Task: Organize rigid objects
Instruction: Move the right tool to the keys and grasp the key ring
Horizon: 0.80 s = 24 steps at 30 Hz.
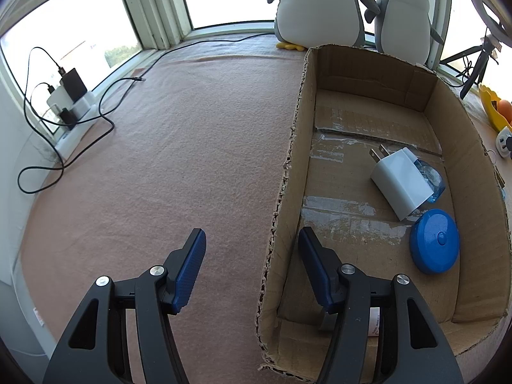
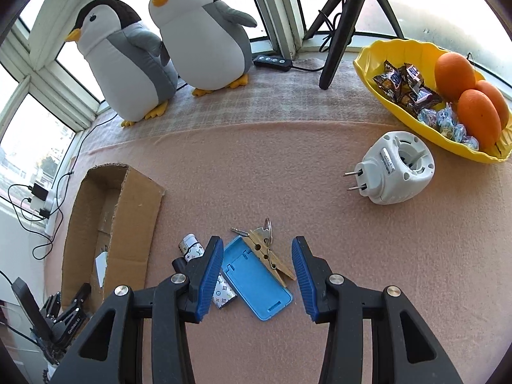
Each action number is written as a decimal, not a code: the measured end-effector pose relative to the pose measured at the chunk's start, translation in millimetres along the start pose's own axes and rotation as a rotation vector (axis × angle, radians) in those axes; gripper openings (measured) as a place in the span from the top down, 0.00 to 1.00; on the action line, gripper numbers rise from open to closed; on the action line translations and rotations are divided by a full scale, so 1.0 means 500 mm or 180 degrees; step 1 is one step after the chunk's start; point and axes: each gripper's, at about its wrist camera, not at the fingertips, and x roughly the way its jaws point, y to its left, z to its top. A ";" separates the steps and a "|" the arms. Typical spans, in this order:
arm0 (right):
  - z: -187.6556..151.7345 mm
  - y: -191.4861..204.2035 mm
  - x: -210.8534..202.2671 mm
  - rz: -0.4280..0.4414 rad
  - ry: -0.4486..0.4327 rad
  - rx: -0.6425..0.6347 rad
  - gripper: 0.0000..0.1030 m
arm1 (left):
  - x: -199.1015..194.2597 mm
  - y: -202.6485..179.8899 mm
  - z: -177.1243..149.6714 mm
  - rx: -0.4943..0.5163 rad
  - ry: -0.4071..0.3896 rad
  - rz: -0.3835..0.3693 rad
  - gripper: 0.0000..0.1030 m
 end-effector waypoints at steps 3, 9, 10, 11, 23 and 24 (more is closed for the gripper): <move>0.011 -0.008 0.019 0.0004 0.0078 0.0043 0.61 | 0.000 0.000 0.000 0.0001 0.0001 0.0001 0.41; 0.021 -0.004 0.059 -0.0034 0.0228 0.0017 0.70 | 0.000 -0.001 0.000 -0.0002 0.0000 0.0001 0.41; 0.022 -0.003 0.064 -0.0042 0.0243 0.0016 0.72 | 0.000 -0.001 0.000 0.0001 0.0000 0.0002 0.41; 0.023 -0.004 0.068 -0.0047 0.0252 0.0017 0.75 | 0.000 -0.001 0.000 0.0001 0.0000 0.0002 0.41; 0.029 -0.008 0.091 -0.0137 0.0307 0.0067 0.84 | 0.000 -0.002 0.000 0.0001 -0.0001 0.0004 0.41; 0.029 -0.008 0.092 -0.0141 0.0312 0.0063 0.85 | 0.000 -0.001 0.000 0.0000 -0.0002 0.0004 0.41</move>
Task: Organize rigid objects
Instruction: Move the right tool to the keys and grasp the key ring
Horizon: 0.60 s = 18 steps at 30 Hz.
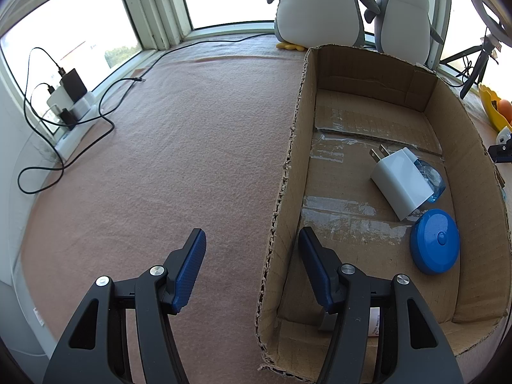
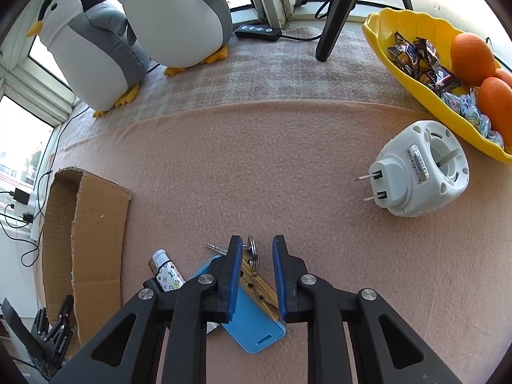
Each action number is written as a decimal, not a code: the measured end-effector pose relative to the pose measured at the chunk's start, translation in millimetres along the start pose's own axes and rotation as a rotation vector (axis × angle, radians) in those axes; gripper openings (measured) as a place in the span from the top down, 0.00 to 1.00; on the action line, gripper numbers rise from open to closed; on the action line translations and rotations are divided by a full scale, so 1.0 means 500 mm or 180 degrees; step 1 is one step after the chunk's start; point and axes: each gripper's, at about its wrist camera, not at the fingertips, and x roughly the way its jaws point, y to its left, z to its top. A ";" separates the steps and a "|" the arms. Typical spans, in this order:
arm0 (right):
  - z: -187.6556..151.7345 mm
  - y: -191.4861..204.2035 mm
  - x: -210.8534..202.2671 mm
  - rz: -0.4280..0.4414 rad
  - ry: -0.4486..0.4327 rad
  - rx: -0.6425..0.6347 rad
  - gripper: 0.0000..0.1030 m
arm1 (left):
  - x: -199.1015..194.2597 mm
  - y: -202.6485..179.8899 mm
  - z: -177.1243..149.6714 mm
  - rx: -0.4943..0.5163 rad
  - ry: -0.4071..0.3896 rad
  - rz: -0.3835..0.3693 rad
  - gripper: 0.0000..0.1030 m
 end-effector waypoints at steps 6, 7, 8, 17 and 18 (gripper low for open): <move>0.000 0.000 0.000 -0.0018 -0.0012 -0.0008 0.92 | 0.000 -0.001 0.000 0.0000 0.0001 0.0000 0.41; 0.000 0.000 -0.002 -0.0022 -0.0020 -0.0008 0.94 | 0.000 -0.001 0.000 0.0001 0.0000 0.0001 0.42; -0.001 0.001 -0.003 -0.0028 -0.0031 -0.0015 0.95 | 0.000 -0.001 0.000 0.0001 0.0001 0.0001 0.42; -0.009 0.004 -0.020 -0.0066 -0.0121 -0.0082 0.98 | 0.000 -0.001 0.000 -0.0002 0.0001 0.0002 0.41; -0.010 0.004 -0.023 -0.0065 -0.0134 -0.0084 0.98 | 0.000 -0.001 0.000 -0.0002 0.0001 0.0002 0.41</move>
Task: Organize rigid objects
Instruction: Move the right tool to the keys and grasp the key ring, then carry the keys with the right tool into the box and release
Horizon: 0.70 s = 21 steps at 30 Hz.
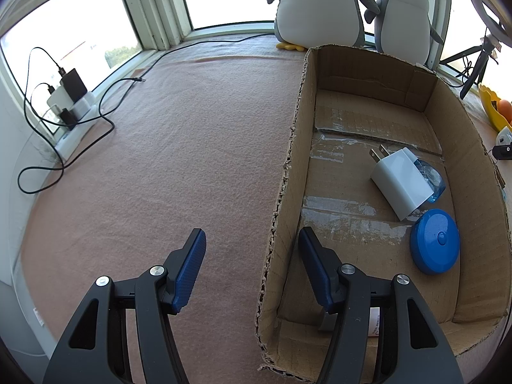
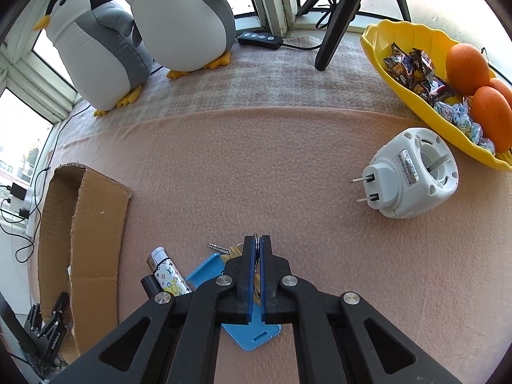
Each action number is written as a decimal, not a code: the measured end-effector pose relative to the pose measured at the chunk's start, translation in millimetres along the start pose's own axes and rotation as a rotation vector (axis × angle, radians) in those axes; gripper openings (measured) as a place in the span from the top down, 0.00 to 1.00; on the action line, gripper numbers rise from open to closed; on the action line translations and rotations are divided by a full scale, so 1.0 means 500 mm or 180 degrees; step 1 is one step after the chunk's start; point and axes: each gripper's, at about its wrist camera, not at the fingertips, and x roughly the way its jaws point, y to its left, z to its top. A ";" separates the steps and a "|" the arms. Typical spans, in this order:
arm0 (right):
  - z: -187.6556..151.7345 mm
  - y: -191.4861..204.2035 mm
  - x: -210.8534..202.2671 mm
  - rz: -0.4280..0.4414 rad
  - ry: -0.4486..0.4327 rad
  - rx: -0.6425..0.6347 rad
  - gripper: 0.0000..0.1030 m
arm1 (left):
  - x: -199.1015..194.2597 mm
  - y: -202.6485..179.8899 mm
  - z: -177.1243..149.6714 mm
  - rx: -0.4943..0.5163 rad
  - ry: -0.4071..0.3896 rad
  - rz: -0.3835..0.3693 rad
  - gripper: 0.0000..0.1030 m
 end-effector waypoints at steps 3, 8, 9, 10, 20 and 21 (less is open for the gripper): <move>0.001 0.003 -0.012 -0.0008 -0.0061 -0.0017 0.98 | 0.000 0.000 0.000 0.0001 -0.0001 0.0000 0.41; 0.001 0.014 -0.042 0.0015 -0.0174 -0.0055 0.98 | -0.001 0.001 0.000 0.0001 -0.0002 0.0001 0.41; 0.000 0.019 -0.049 0.0022 -0.0200 -0.0070 0.98 | -0.001 0.001 0.000 0.0000 -0.0002 0.0000 0.41; -0.001 0.023 -0.056 0.0027 -0.0225 -0.0085 0.98 | -0.001 0.001 0.000 0.0000 -0.0001 0.0000 0.41; -0.014 0.103 -0.127 0.0200 -0.0425 -0.0319 0.98 | -0.001 0.001 0.000 0.0000 -0.0003 0.0000 0.41; -0.017 0.115 -0.134 0.0228 -0.0440 -0.0354 0.98 | -0.001 0.001 0.000 0.0002 -0.0003 0.0000 0.42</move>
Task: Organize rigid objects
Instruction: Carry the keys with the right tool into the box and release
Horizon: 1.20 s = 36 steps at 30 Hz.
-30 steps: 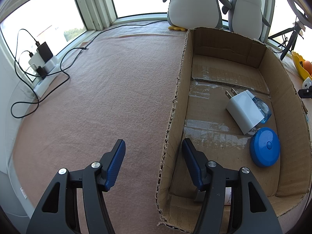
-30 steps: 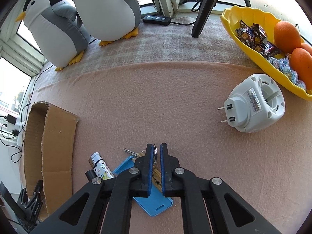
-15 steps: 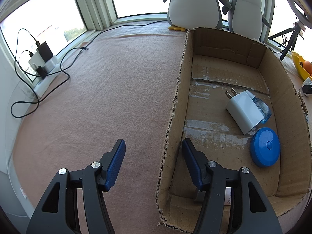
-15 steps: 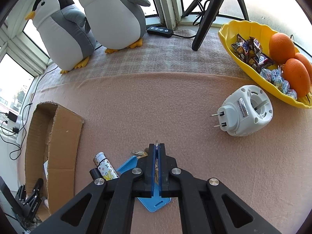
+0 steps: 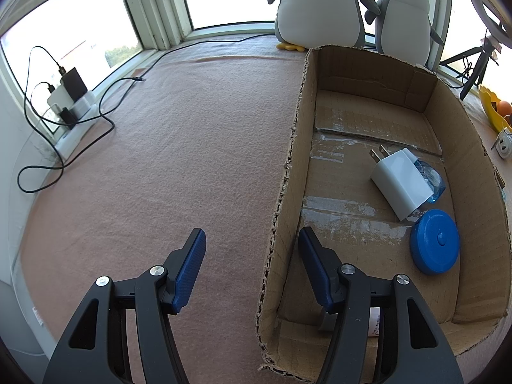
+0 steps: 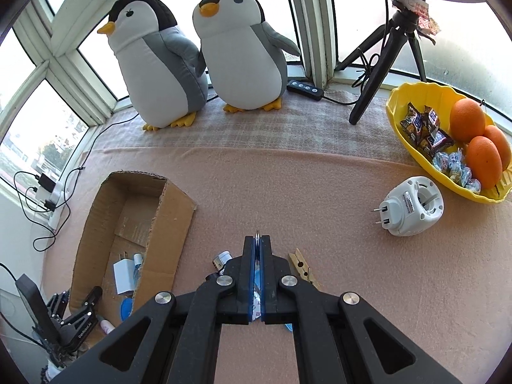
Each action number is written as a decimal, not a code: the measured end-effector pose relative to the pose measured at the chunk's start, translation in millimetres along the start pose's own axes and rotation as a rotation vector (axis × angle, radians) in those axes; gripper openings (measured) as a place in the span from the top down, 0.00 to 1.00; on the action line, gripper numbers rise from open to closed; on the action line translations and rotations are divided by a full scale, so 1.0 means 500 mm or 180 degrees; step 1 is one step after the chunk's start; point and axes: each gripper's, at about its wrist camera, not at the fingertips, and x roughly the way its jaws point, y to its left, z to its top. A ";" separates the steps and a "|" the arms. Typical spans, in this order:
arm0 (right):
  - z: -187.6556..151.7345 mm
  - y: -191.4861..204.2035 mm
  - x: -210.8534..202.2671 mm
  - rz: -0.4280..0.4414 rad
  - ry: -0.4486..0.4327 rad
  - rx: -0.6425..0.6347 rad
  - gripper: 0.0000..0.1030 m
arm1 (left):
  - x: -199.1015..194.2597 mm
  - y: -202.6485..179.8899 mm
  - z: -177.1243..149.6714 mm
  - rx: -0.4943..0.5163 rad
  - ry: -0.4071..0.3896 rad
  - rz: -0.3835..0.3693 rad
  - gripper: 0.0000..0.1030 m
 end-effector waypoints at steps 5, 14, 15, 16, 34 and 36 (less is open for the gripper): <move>-0.009 0.067 -0.027 0.0198 -0.0039 -0.0165 0.98 | 0.000 0.000 0.000 0.0001 0.0000 0.0002 0.42; -0.037 0.190 -0.048 0.0513 -0.0038 -0.0510 0.98 | 0.000 0.000 0.000 -0.0002 -0.0001 0.0002 0.42; -0.041 0.202 -0.048 0.0532 -0.0031 -0.0543 0.98 | 0.000 0.000 0.000 -0.0002 -0.0001 0.0002 0.42; -0.045 0.213 -0.047 0.0546 -0.0025 -0.0577 0.98 | 0.000 0.000 0.000 -0.0002 0.0000 0.0002 0.42; -0.087 0.317 0.028 0.0529 0.0183 -0.0910 0.98 | -0.001 0.003 0.001 -0.0004 -0.0008 0.0001 0.42; -0.085 0.315 0.038 0.0495 0.0195 -0.0893 0.98 | -0.001 0.003 0.001 -0.0005 -0.0009 0.0001 0.42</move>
